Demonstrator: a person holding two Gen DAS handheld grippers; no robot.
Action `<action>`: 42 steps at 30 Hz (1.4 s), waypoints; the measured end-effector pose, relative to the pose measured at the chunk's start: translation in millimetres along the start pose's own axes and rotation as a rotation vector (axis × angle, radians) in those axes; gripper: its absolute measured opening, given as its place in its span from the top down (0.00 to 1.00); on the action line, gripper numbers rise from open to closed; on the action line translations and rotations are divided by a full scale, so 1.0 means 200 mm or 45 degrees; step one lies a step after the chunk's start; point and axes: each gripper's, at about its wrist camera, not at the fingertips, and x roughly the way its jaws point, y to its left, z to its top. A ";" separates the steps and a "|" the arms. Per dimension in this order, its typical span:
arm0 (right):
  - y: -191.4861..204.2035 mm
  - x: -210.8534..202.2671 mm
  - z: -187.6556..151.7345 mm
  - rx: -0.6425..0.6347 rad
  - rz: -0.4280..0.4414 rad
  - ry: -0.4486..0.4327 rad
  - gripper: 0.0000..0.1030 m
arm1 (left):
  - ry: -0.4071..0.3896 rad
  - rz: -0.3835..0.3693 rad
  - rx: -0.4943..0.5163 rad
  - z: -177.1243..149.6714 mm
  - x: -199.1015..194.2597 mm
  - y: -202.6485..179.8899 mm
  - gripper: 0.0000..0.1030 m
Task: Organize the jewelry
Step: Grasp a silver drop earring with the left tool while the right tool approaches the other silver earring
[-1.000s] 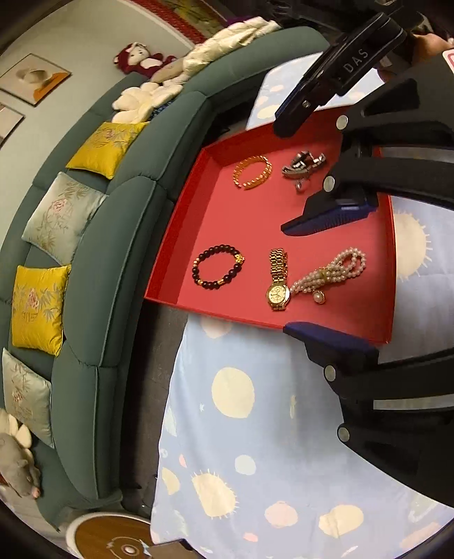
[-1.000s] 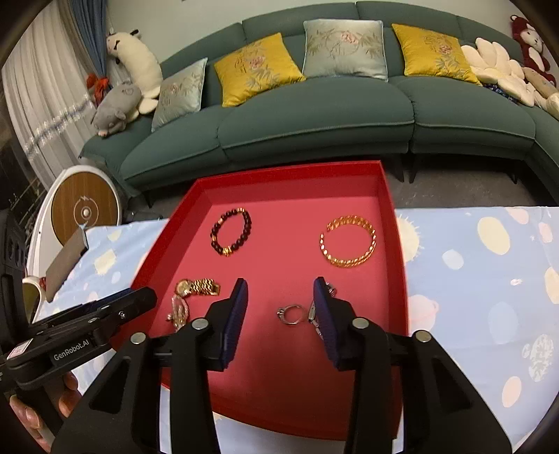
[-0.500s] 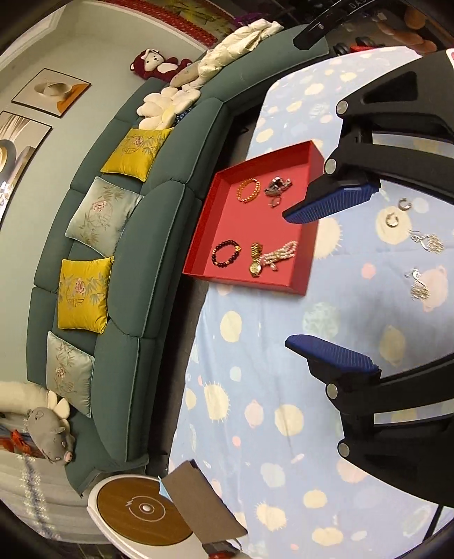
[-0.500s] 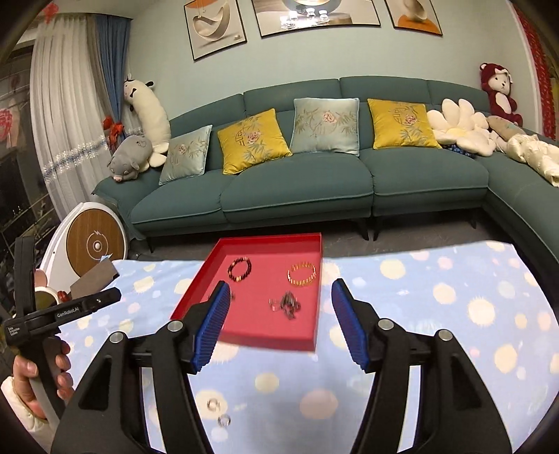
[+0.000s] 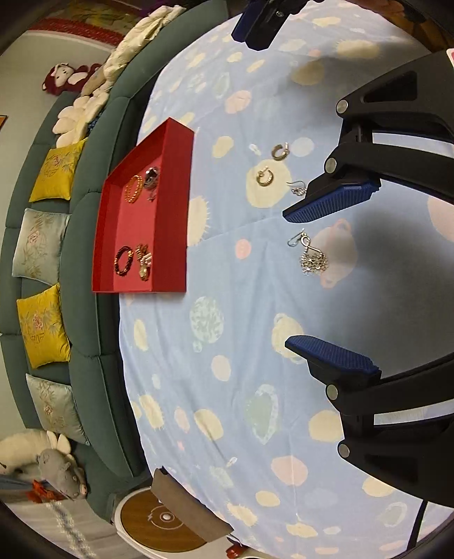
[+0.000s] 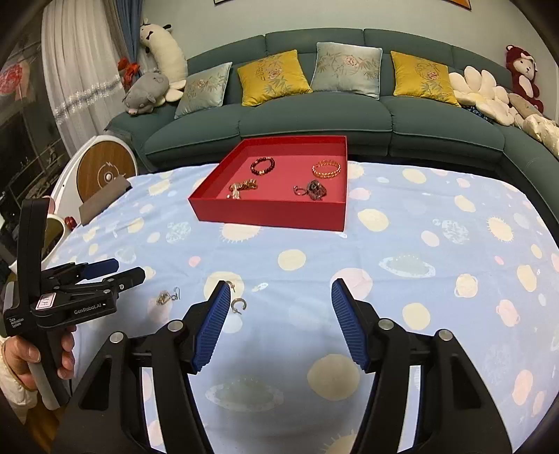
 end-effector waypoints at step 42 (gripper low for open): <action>0.50 0.51 -0.20 -0.251 0.179 0.270 0.58 | -0.054 -0.094 -0.080 0.05 0.02 0.16 0.90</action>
